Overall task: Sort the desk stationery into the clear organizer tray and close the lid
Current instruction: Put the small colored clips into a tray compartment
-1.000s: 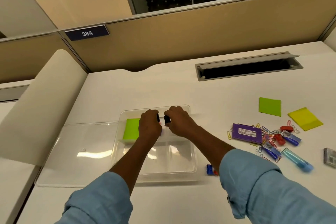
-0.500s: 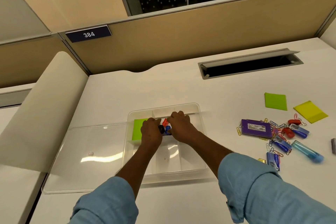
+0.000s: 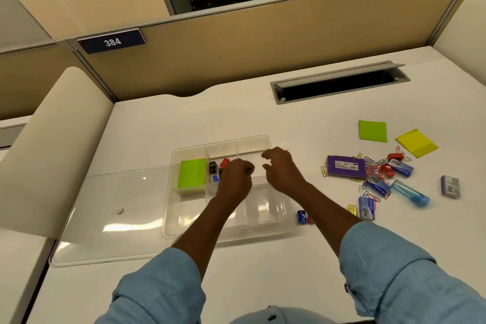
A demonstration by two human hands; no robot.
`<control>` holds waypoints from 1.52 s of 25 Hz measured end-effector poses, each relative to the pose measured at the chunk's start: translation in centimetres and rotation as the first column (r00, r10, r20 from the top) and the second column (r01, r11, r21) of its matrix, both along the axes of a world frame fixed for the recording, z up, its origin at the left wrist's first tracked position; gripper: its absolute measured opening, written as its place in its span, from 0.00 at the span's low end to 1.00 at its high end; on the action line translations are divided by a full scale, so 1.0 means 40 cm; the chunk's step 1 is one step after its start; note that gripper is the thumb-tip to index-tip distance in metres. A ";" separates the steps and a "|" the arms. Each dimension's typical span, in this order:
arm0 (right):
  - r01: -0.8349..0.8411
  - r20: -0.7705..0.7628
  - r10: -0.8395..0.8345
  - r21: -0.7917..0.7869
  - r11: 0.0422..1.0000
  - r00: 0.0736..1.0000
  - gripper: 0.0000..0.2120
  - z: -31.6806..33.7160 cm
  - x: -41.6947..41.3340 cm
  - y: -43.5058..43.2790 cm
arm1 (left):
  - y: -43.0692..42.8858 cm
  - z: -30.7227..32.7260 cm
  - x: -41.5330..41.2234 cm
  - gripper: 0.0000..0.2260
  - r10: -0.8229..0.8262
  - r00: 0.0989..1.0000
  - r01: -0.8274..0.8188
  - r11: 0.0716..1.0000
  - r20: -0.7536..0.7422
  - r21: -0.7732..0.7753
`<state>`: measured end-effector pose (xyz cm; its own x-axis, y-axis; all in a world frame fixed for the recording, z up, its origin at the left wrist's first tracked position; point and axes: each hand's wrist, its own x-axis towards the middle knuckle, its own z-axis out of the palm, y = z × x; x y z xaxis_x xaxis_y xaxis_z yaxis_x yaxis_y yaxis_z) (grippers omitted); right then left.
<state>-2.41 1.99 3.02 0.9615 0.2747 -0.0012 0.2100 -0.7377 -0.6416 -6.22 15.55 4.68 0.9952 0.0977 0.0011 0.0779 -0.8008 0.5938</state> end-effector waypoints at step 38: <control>0.090 -0.131 -0.094 -0.039 0.995 0.987 0.22 0.048 -0.124 -0.177 | -0.190 0.064 -0.024 0.17 0.057 0.991 -0.055 0.998 -0.121 0.024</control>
